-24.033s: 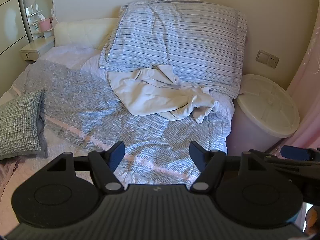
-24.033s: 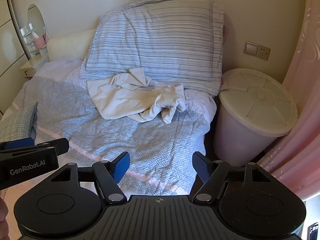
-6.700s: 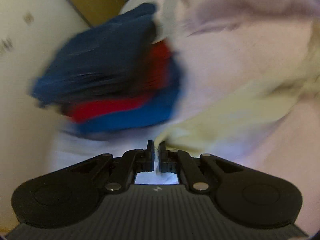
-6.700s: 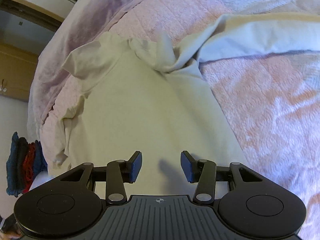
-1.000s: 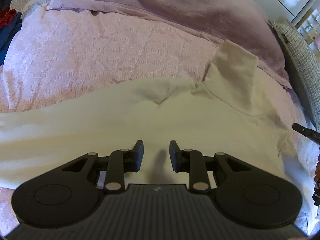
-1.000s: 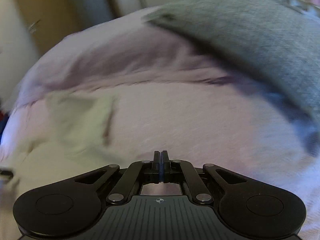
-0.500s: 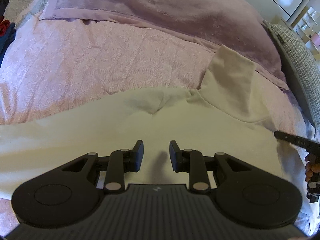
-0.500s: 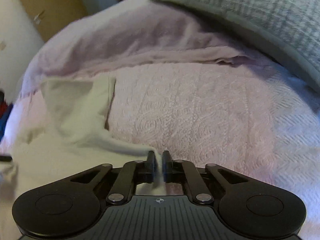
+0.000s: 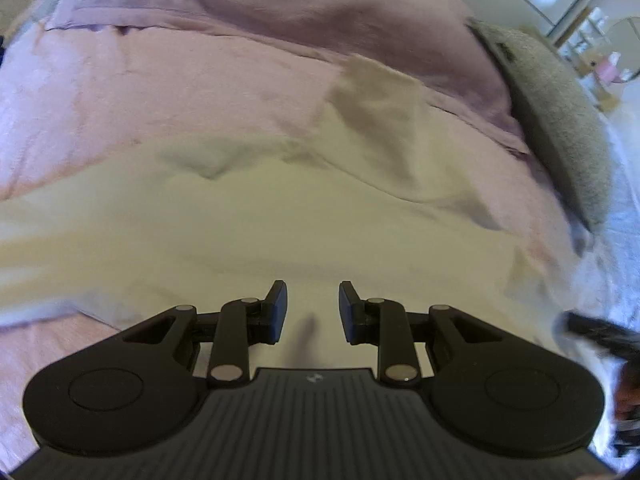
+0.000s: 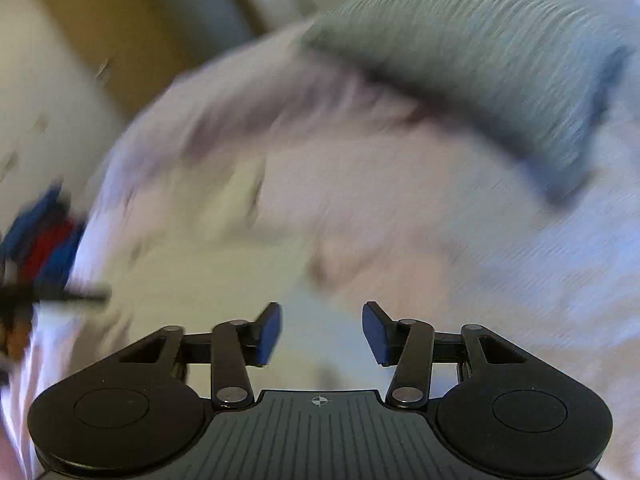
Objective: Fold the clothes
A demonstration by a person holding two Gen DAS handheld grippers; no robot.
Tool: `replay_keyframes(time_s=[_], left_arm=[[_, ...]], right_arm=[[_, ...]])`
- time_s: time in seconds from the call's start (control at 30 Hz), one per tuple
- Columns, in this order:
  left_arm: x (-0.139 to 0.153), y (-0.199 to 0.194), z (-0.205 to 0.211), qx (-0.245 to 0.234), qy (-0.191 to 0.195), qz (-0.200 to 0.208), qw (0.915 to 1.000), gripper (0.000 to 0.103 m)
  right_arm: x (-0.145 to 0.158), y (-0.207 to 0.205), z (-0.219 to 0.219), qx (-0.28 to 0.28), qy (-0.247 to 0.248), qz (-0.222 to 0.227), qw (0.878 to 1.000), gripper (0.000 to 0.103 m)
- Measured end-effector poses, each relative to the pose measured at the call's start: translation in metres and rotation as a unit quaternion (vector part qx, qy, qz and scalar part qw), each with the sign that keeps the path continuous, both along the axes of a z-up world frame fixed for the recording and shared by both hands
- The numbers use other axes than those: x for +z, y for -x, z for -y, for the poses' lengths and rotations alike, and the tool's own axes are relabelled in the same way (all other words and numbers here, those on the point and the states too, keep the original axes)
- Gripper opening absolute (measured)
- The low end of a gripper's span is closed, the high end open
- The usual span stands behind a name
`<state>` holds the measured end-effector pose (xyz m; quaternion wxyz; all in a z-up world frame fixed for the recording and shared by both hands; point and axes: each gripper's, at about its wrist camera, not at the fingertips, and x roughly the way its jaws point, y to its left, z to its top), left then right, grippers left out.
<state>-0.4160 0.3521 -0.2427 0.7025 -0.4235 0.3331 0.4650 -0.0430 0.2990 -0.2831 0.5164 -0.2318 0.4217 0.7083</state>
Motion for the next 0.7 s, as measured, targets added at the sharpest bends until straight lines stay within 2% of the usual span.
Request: replay_keyframes(time_s=[0.07, 0.1, 0.13, 0.27, 0.33, 0.37, 0.47, 0.5, 0.53, 0.57, 0.6, 0.67, 0.7], left_arm=[[0.007, 0.001, 0.011, 0.0, -0.012, -0.01, 0.9999, 0.023], [0.011, 0.004, 0.017, 0.004, -0.016, -0.015, 0.9998, 0.023], [0.015, 0.007, 0.023, 0.007, -0.02, -0.019, 0.9996, 0.023], [0.025, 0.028, 0.051, 0.035, -0.026, -0.039, 0.9983, 0.023], [0.024, 0.035, 0.069, 0.054, -0.014, -0.043, 0.9975, 0.023], [0.022, 0.036, 0.077, 0.061, -0.005, -0.039, 0.9974, 0.023], [0.016, 0.036, 0.097, 0.061, 0.013, -0.028, 0.9976, 0.023], [0.014, 0.035, 0.099, 0.054, 0.008, -0.034, 0.9979, 0.023], [0.012, 0.034, 0.102, 0.047, 0.003, -0.04, 0.9981, 0.023], [0.01, 0.035, 0.1, 0.04, -0.002, -0.054, 0.9978, 0.023], [0.008, 0.037, 0.097, 0.035, -0.006, -0.068, 0.9971, 0.023], [0.008, 0.045, 0.084, 0.027, -0.015, -0.072, 0.9969, 0.023], [0.009, 0.047, 0.073, 0.023, -0.019, -0.07, 0.9971, 0.023]], right_arm=[[-0.023, -0.004, 0.002, -0.047, 0.022, 0.085, 0.995, 0.047], [-0.033, -0.018, 0.003, -0.097, 0.033, 0.133, 0.986, 0.047], [-0.033, -0.029, 0.01, -0.125, 0.036, 0.151, 0.98, 0.047], [-0.004, -0.065, 0.05, -0.173, 0.022, 0.125, 0.977, 0.047], [0.011, -0.084, 0.071, -0.196, 0.016, 0.113, 0.974, 0.047], [0.018, -0.081, 0.078, -0.186, 0.006, 0.101, 0.977, 0.047], [0.025, -0.043, 0.089, -0.082, -0.02, 0.058, 0.995, 0.047], [0.016, -0.036, 0.09, -0.066, -0.007, 0.07, 0.995, 0.047], [0.003, -0.032, 0.091, -0.064, 0.015, 0.103, 0.993, 0.047], [-0.01, -0.034, 0.092, -0.081, 0.039, 0.138, 0.986, 0.047], [-0.018, -0.043, 0.096, -0.117, 0.056, 0.151, 0.98, 0.047], [-0.011, -0.061, 0.101, -0.185, 0.062, 0.116, 0.974, 0.047], [-0.002, -0.06, 0.097, -0.203, 0.057, 0.113, 0.971, 0.047]])
